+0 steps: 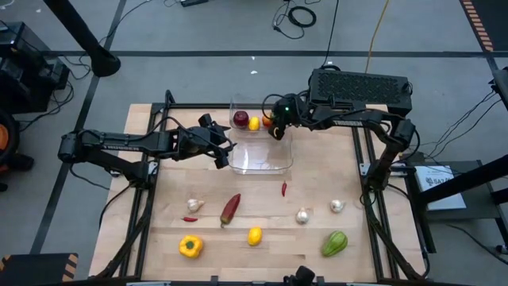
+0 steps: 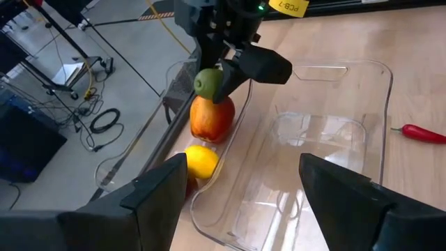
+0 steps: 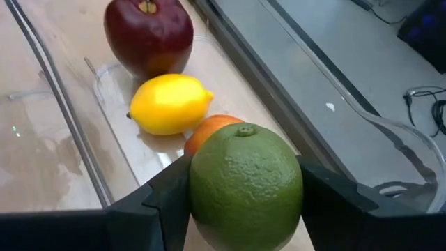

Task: Sort produce into baskets
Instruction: Put the lime into the top transparent bin, then put the dark red chili pepper into the bottom transparent bin

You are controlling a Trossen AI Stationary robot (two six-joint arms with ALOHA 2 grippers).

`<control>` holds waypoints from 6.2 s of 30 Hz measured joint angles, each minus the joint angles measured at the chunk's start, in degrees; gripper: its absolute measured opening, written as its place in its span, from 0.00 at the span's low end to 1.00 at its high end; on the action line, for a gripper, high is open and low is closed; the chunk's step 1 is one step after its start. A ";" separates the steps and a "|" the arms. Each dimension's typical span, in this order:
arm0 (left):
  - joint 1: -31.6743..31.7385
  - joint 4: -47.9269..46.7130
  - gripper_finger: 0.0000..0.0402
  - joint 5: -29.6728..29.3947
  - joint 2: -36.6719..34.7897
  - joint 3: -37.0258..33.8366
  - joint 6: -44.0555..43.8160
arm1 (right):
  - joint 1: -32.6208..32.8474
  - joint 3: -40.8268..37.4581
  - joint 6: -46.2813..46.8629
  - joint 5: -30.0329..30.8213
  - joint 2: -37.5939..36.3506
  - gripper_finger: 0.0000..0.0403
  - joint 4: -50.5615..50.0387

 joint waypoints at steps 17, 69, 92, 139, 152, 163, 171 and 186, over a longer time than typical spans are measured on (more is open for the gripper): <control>0.00 0.07 0.71 0.00 0.00 0.00 -0.02 | 0.11 0.02 0.08 0.26 -1.77 0.70 -4.46; -37.77 8.58 0.68 -17.72 21.59 -5.92 -47.40 | 41.13 0.09 15.45 7.38 -18.95 0.60 -23.37; -37.99 3.48 0.91 -16.31 27.31 -5.84 -58.31 | 41.83 0.09 15.21 7.38 -18.97 0.60 -24.40; -37.83 3.39 0.39 -9.72 32.83 -5.88 -50.52 | 41.83 0.09 14.95 7.38 -18.97 0.60 -24.77; -37.38 -3.36 0.39 -14.99 29.14 2.16 -38.03 | 41.83 0.09 15.82 7.38 -18.99 0.60 -25.28; -31.97 -17.07 0.39 -29.16 17.75 9.94 -17.84 | 43.13 0.24 17.00 7.47 -21.56 0.60 -26.95; -20.14 -1.88 0.39 -29.24 13.97 11.58 5.03 | 43.76 0.33 14.67 7.60 -24.67 0.60 -28.52; 0.57 2.32 0.39 -5.51 21.80 9.88 -16.66 | 42.46 0.35 7.16 8.00 -27.80 0.60 -31.24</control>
